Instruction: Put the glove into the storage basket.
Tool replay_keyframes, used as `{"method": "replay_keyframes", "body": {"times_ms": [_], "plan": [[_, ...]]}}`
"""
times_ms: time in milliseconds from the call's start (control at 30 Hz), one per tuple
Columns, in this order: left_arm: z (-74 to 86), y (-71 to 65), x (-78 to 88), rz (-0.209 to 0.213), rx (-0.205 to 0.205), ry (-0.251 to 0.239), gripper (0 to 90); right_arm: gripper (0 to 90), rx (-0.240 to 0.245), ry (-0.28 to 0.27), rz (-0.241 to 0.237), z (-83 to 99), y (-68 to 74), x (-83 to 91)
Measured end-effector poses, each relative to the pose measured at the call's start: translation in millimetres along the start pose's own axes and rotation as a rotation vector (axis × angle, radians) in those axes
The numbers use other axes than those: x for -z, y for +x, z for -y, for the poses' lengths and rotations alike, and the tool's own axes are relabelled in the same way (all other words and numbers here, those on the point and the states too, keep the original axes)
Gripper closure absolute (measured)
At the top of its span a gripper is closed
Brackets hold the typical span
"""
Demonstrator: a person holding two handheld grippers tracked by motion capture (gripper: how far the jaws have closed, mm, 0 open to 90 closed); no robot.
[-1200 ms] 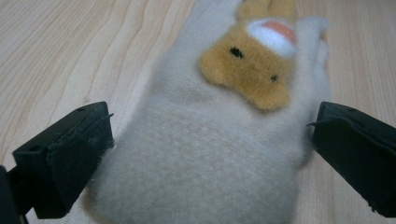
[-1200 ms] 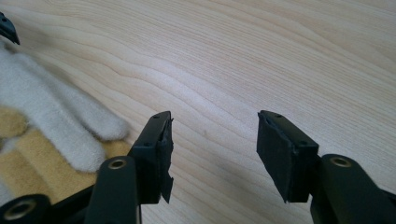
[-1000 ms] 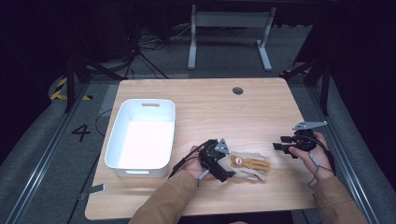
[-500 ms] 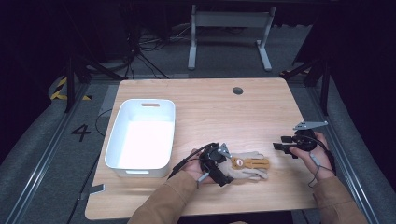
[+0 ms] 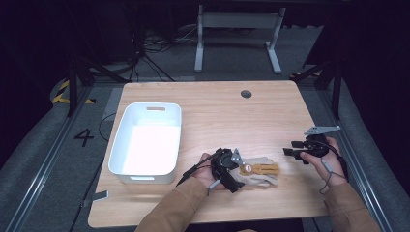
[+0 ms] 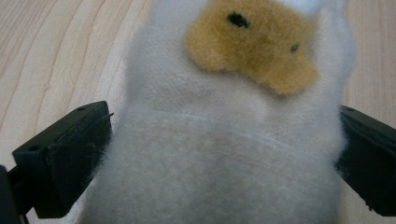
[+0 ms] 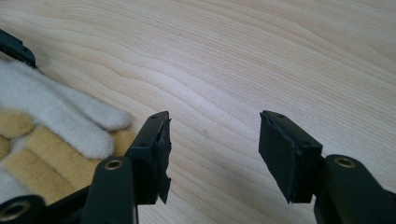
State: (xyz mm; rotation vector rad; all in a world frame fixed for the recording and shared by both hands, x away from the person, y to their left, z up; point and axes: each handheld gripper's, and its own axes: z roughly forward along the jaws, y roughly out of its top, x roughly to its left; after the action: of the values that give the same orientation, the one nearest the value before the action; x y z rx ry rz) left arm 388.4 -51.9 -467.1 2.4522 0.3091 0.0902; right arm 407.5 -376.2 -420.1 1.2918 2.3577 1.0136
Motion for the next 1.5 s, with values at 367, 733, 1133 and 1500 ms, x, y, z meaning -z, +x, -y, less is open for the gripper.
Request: {"method": "replay_keyframes", "body": {"times_ms": [367, 733, 1133, 1500], "plan": [[-3.2, -2.7, 2.7, -0.003, -0.023, -0.003, 12.2, 43.8, 0.001, 0.003, 0.001, 0.2, 0.0, -1.0], [-5.6, -3.0, 4.5, -0.013, -0.015, 0.002, 21.2, 43.5, 0.002, 0.008, -0.001, 0.5, 1.1, -2.7], [-10.7, -8.6, 7.8, -0.012, -0.012, 0.024, 43.6, 42.3, -0.004, -0.007, -0.003, 0.4, -0.4, -1.2], [-18.1, -15.3, 10.7, -0.004, -0.004, 0.088, 70.0, 41.6, -0.011, -0.003, -0.011, 1.5, -0.3, -3.4]]}}
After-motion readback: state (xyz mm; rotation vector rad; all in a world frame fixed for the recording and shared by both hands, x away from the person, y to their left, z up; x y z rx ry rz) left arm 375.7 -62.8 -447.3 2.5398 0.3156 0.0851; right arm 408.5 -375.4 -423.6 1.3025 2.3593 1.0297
